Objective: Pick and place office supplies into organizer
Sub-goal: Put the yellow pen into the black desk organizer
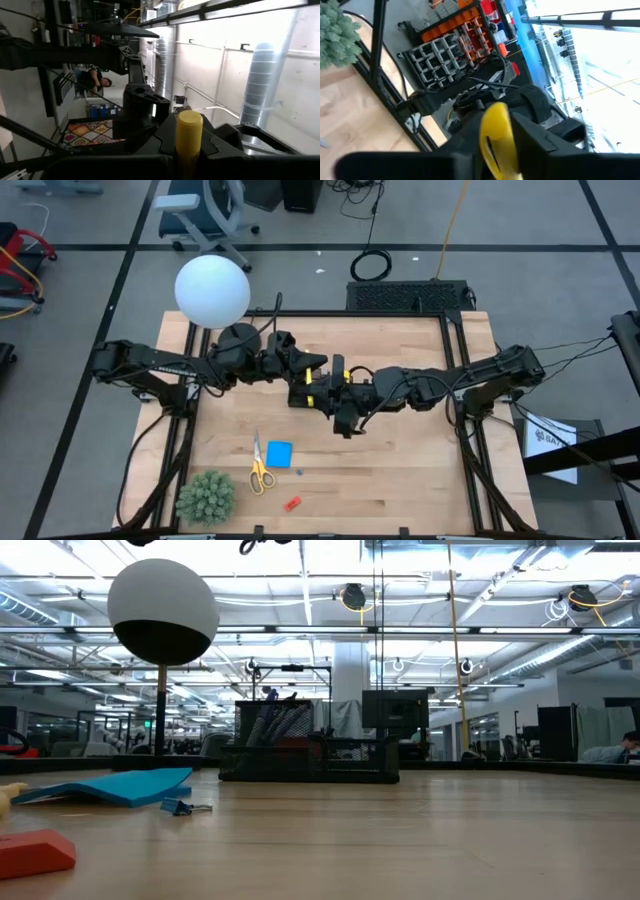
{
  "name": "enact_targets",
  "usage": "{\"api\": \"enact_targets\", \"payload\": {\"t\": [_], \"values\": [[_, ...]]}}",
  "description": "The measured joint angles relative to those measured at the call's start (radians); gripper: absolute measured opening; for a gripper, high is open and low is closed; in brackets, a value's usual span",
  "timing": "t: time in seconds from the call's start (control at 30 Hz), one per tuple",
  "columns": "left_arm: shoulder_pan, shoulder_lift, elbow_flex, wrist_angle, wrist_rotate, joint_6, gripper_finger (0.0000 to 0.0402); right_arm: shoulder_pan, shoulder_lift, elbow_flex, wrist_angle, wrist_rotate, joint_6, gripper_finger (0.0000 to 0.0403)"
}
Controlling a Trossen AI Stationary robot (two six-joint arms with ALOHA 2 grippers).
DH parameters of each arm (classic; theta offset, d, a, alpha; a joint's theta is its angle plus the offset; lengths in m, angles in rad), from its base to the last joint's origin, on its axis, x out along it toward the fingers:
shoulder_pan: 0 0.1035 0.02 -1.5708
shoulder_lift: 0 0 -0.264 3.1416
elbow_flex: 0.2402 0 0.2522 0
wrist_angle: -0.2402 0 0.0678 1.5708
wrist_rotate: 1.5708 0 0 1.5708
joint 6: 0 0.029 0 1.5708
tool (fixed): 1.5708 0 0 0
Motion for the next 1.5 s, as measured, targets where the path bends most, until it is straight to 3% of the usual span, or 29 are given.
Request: {"api": "enact_targets", "payload": {"t": [0.1,0.4,0.77,1.03,1.27,1.5], "values": [[0.0,0.002,-0.001,-0.004,0.0,-0.024,0.0019,0.0,-0.004,0.001,0.001,0.001,-0.014,0.0044],[0.0,0.0,-0.001,-0.001,-0.001,0.006,0.0021,0.001,-0.004,0.002,0.005,0.028,0.008,0.0043],[0.031,0.002,-0.002,-0.041,0.008,0.089,0.0158,-0.002,-0.001,0.002,0.017,0.066,0.12,0.0042],[0.047,0.001,-0.002,-0.022,0.006,0.171,0.0235,0.0,-0.011,0.0,0.052,0.13,0.153,0.0041],[0.062,0.0,0.0,-0.028,0.051,0.187,0.0267,-0.002,-0.023,0.0,0.049,0.195,0.147,0.0041],[0.062,0.0,0.0,-0.059,0.082,0.207,0.0256,-0.003,-0.025,0.0,0.056,0.269,0.138,0.0041]]}}
